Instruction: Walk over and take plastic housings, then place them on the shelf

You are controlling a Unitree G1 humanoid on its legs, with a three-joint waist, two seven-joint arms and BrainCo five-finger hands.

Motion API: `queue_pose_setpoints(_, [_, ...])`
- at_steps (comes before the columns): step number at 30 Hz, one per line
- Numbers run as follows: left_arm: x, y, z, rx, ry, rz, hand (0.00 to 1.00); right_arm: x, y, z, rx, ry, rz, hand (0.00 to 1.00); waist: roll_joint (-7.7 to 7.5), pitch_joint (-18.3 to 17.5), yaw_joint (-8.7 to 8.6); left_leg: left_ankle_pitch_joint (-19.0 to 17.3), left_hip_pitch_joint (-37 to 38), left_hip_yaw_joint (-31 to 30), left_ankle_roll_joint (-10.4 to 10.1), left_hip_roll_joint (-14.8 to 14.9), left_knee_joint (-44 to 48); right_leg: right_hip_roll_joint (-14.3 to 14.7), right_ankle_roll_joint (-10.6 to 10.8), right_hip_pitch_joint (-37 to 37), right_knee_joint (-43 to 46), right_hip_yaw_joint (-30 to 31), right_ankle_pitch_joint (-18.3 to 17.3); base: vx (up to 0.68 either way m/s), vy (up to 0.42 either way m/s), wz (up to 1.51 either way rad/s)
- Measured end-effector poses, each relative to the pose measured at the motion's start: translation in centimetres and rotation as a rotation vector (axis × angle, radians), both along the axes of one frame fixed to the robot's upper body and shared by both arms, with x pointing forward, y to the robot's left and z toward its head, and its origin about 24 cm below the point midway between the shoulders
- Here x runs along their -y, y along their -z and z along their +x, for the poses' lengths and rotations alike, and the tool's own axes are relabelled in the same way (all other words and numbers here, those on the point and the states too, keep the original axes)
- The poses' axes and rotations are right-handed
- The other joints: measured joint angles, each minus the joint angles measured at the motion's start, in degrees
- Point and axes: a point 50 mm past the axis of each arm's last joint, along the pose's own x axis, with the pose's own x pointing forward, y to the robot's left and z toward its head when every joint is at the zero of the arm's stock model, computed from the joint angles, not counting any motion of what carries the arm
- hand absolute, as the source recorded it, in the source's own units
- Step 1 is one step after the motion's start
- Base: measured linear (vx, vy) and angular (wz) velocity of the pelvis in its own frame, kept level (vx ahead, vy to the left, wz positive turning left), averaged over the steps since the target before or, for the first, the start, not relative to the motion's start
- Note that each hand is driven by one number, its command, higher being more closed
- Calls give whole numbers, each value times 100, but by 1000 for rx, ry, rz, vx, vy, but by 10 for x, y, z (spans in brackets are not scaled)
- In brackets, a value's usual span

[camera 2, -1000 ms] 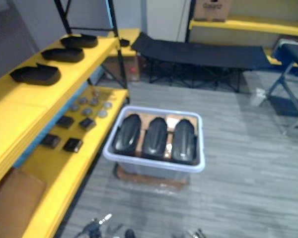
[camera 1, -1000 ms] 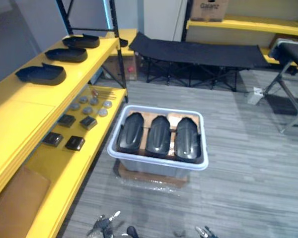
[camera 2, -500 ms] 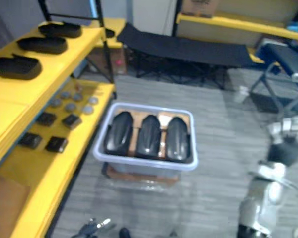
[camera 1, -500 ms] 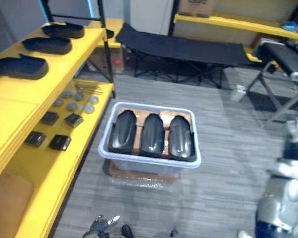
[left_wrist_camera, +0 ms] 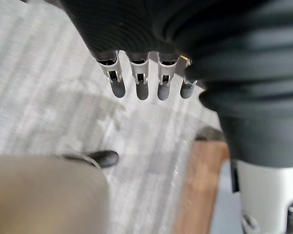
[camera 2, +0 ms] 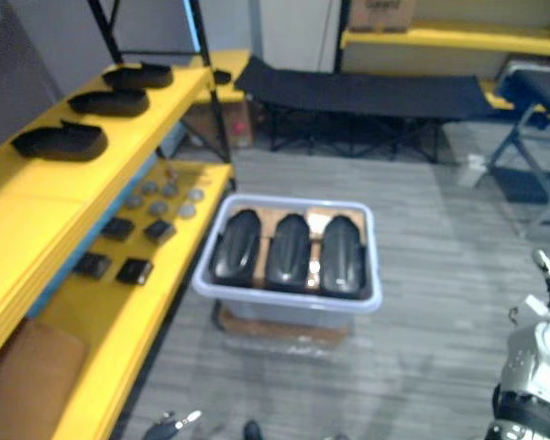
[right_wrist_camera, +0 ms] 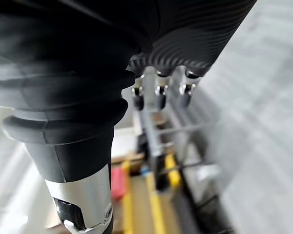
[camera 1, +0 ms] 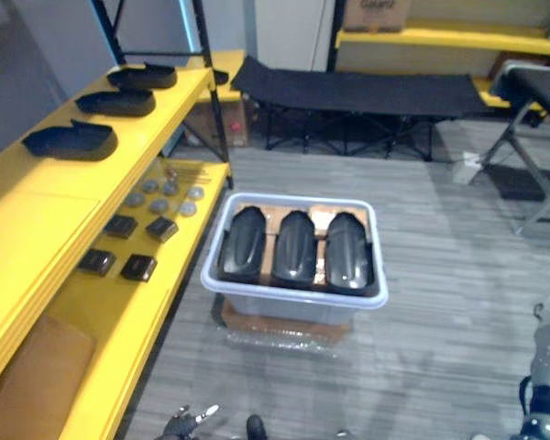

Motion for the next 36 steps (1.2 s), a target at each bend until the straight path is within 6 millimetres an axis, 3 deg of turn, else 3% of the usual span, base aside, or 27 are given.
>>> queue_pose_setpoints(6, [-5, -6, 10, 51, 39, 9, 0, -4, -19, 21, 97, -19, 20, 0, -52, 960, 191, 122, -461, -176, 122, -29, 86, -8, 32, -285, -19, -208, 228, 5, 21, 17])
queue_pose_setpoints(9, [-3, -13, 23, 115, 65, 12, 0, -8, -37, 36, 151, -69, -6, 0, 32, 1156, 226, -145, -742, -231, 254, 69, 610, 34, 80, -372, 145, -293, 368, 76, 11, 15])
queue_pose_setpoints(14, [2, -21, 40, 184, 89, -6, 0, -1, -72, 44, 164, -109, -130, 0, 156, 1415, 255, -353, -1044, -326, 261, 107, 988, 20, 79, -597, 409, -294, 368, 30, 24, 6])
queue_pose_setpoints(16, [4, -24, 46, 207, 115, -6, 0, -2, -76, 48, 153, -119, -142, 0, 177, 1538, 280, -445, -1154, -326, 260, 141, 1185, 25, 78, -662, 482, -296, 366, -1, 16, 0])
queue_pose_setpoints(23, [8, -27, 56, 226, 151, -23, 0, -7, -68, 61, 31, -154, -185, 0, 330, 1614, 319, -619, -1573, -354, 240, 189, 1691, 24, -17, -902, 669, -302, 194, -42, 4, 1])
queue_pose_setpoints(27, [18, -29, 66, 247, 187, -43, 0, 4, -80, 60, -25, -135, -255, 0, 549, 1726, 332, -651, -1810, -450, 231, 191, 1953, 5, 0, -1041, 897, -310, -19, -82, -11, 14])
queue_pose_setpoints(29, [20, -29, 67, 248, 189, -55, 0, 1, -84, 66, -31, -145, -259, 0, 580, 1736, 342, -652, -1950, -453, 223, 200, 2043, -3, 33, -1177, 985, -308, -123, -91, -29, 5])
queue_pose_setpoints(36, [29, -31, 76, 268, 208, -88, 0, 1, -85, 74, -106, -136, -265, 0, 828, 1826, 406, -622, -2337, -495, 224, 243, 2206, -5, 87, -1580, 1290, -297, -215, -38, -13, 2])
